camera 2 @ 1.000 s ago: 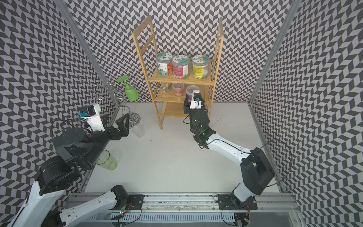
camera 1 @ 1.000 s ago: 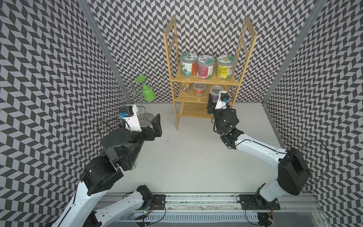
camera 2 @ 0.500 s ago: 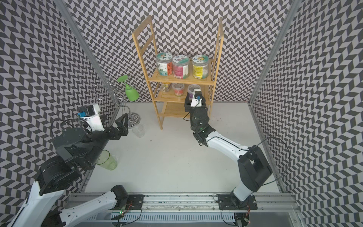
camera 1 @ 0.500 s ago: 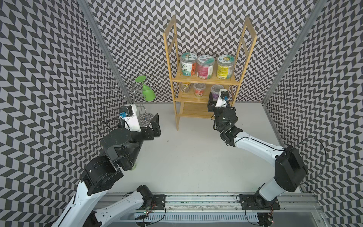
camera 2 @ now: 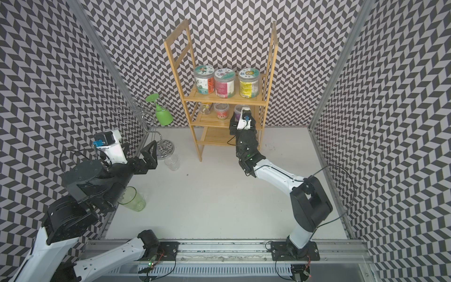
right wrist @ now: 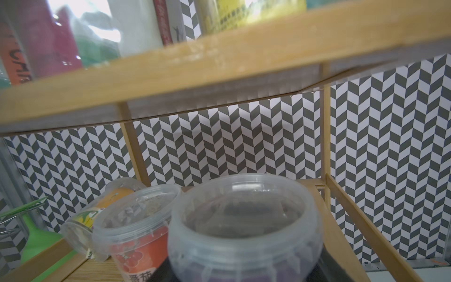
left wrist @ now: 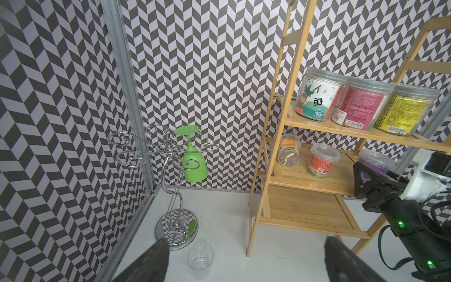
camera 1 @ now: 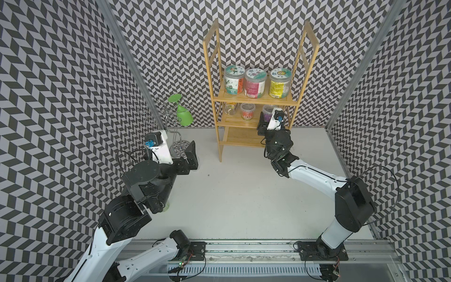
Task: Place the seed container on the shelf
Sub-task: Place the seed jar on the shelf.
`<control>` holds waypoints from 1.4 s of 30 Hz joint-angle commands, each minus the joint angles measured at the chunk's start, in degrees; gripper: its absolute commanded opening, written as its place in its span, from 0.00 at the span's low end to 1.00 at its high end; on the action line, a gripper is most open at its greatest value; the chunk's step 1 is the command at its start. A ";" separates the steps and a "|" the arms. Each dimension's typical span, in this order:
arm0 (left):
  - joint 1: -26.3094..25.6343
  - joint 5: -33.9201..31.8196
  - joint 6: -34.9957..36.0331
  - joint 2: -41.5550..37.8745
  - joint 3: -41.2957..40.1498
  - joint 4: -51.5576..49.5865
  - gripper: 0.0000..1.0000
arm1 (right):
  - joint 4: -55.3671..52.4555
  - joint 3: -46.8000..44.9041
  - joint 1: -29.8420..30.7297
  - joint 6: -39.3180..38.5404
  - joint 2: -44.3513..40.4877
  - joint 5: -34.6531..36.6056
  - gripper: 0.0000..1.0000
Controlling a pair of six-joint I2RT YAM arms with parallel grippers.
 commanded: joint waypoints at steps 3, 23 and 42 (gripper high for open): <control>0.14 -0.94 0.14 -0.65 -0.13 0.03 0.99 | 2.32 1.92 -0.57 0.17 0.95 0.68 0.67; 0.13 -1.21 0.53 -0.76 -0.42 0.49 1.00 | 2.26 4.59 -1.84 -0.53 3.70 0.79 0.67; 0.20 -1.43 1.33 -0.63 -0.50 1.18 1.00 | 1.82 1.64 -2.24 0.48 1.84 0.00 0.64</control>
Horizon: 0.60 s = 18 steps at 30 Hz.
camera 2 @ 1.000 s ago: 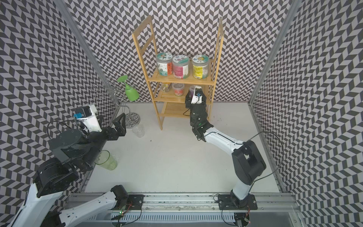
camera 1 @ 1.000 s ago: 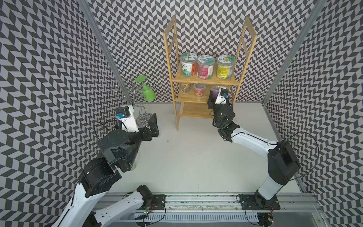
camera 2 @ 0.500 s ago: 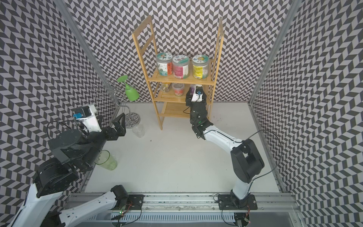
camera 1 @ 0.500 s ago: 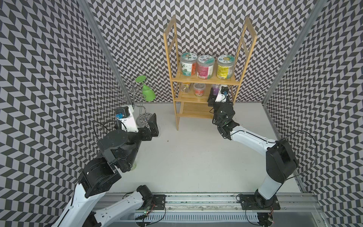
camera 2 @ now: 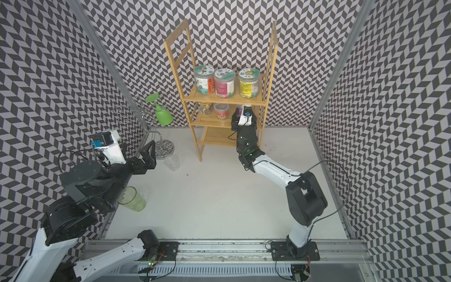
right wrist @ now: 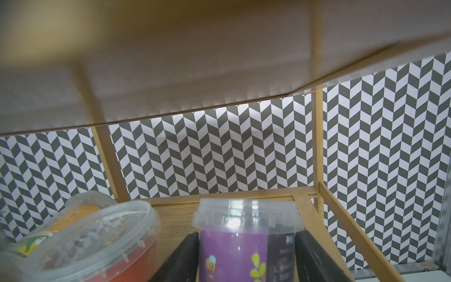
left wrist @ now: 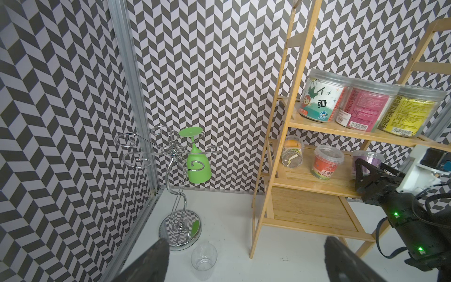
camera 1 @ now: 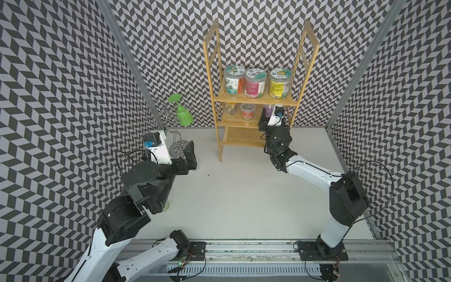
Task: Place the seed container on the shelf
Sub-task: Place the seed jar on the shelf.
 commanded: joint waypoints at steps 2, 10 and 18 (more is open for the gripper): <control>0.20 -0.42 0.78 -0.39 -0.65 1.15 0.99 | 1.22 -3.09 0.05 0.70 -2.47 -0.28 0.64; 0.20 -0.04 1.00 -0.28 -0.83 1.49 1.00 | 1.40 -6.17 0.89 0.52 -4.38 -0.47 0.66; 0.17 0.12 0.77 -0.45 -1.01 1.35 0.99 | 1.05 -7.28 1.22 0.37 -5.23 0.00 0.74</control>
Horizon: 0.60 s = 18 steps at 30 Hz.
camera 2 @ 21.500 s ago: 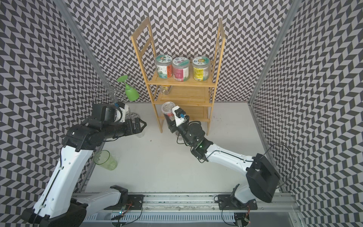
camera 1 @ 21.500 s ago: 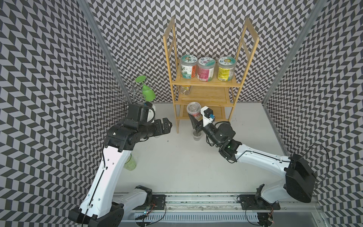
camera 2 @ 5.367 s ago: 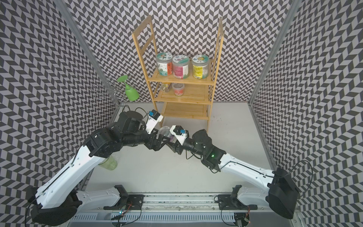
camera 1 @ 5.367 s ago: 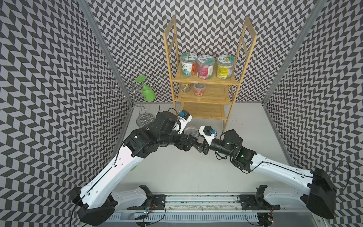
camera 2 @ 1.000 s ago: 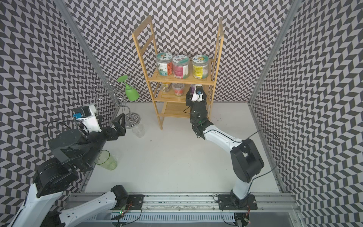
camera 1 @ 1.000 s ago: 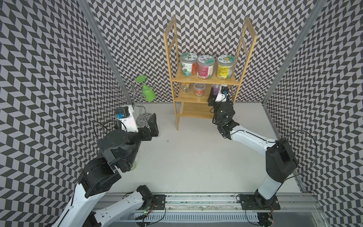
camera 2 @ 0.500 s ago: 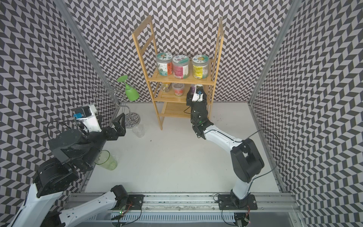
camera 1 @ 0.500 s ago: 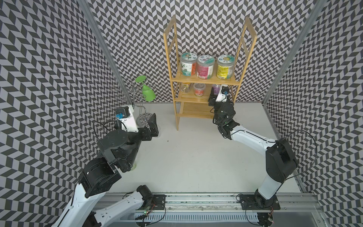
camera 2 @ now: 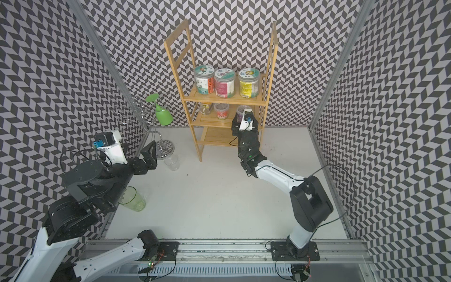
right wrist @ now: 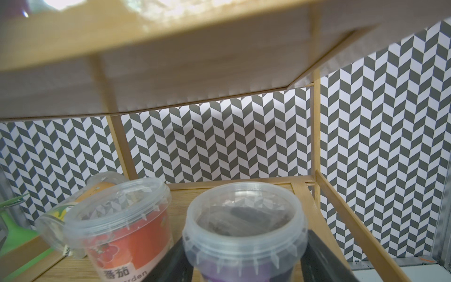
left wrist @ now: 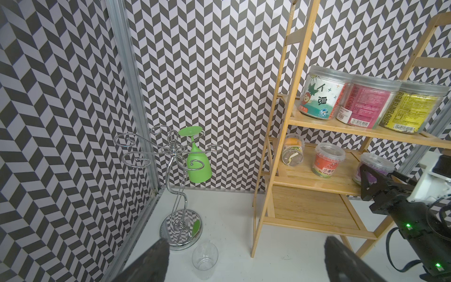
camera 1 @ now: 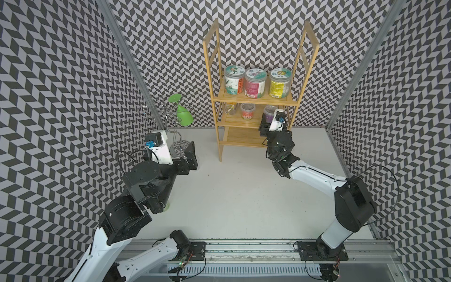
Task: Place the seed container on the shelf
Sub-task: Place the seed jar on the shelf.
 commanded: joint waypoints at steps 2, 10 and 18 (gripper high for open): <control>0.17 0.04 0.38 -0.41 -0.50 1.07 1.00 | -0.09 -0.88 0.10 -0.05 -1.21 0.78 0.77; 0.13 -0.18 0.15 -0.63 -0.60 1.17 1.00 | -4.53 1.70 0.13 -0.34 -0.28 1.20 0.83; 0.19 -0.21 0.26 -0.74 -0.62 1.19 0.99 | -6.91 1.96 0.09 -0.01 -0.25 1.95 0.85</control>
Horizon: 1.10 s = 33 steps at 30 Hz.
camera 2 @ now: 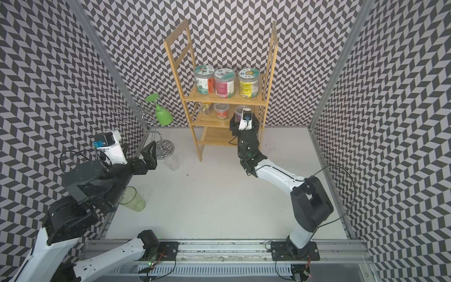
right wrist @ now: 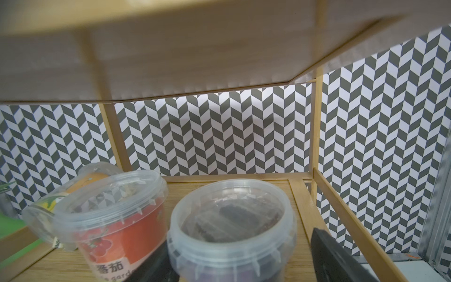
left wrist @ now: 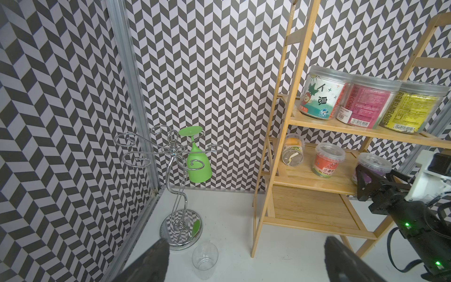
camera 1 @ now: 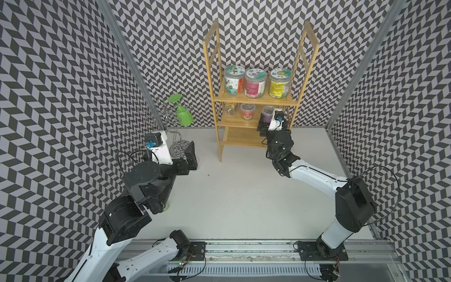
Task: Place the seed container on the shelf
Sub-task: Place the seed jar on the shelf.
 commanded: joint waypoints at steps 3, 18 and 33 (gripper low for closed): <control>0.13 -0.25 0.33 -0.63 -0.53 1.09 1.00 | -3.45 0.14 0.01 1.37 -0.57 0.86 0.87; 0.19 -0.05 0.21 -0.79 -0.62 1.09 1.00 | -9.26 0.37 0.48 2.92 -3.14 1.05 0.99; 0.16 0.45 0.83 -0.51 -0.55 1.85 0.99 | -19.11 -1.24 0.50 5.67 -10.05 -1.03 1.00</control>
